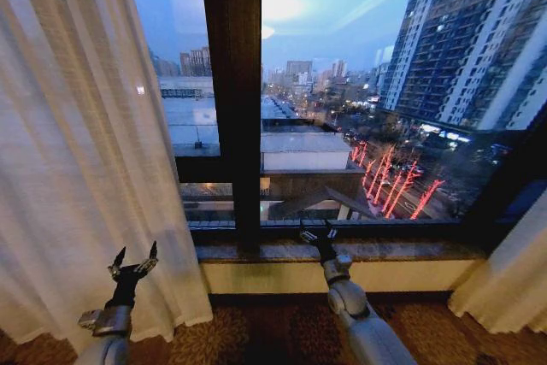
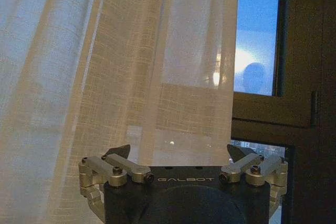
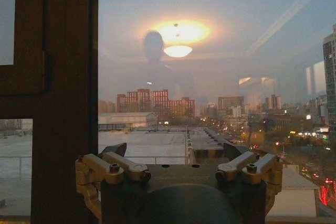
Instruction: Open the curtains by pulling them apart, changing their state from closed to fully open.
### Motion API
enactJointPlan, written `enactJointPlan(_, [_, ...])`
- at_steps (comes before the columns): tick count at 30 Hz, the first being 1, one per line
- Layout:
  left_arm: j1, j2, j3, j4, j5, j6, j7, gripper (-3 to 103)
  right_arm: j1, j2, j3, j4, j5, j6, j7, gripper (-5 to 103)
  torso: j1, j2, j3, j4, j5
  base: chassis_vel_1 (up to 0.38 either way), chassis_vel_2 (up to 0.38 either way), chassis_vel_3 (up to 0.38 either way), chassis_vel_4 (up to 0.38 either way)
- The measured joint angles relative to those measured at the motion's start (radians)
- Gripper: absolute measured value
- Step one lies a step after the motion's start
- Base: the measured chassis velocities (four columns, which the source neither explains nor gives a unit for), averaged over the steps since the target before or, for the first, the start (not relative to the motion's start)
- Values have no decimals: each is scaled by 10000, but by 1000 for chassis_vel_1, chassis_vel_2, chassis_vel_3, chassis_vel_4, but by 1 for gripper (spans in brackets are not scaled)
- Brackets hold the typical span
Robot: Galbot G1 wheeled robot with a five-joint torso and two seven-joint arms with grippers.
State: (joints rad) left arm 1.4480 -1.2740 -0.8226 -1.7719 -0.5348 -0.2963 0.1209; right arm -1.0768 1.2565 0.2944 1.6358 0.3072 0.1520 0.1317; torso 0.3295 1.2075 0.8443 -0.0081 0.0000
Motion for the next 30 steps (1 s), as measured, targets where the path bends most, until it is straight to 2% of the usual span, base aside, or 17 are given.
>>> enactJointPlan(30, [0, 0, 0, 0, 0, 0, 0, 100, 0, 0, 0, 0, 0, 0, 0, 100, 0, 0, 0, 0, -1, 0, 0, 0, 0])
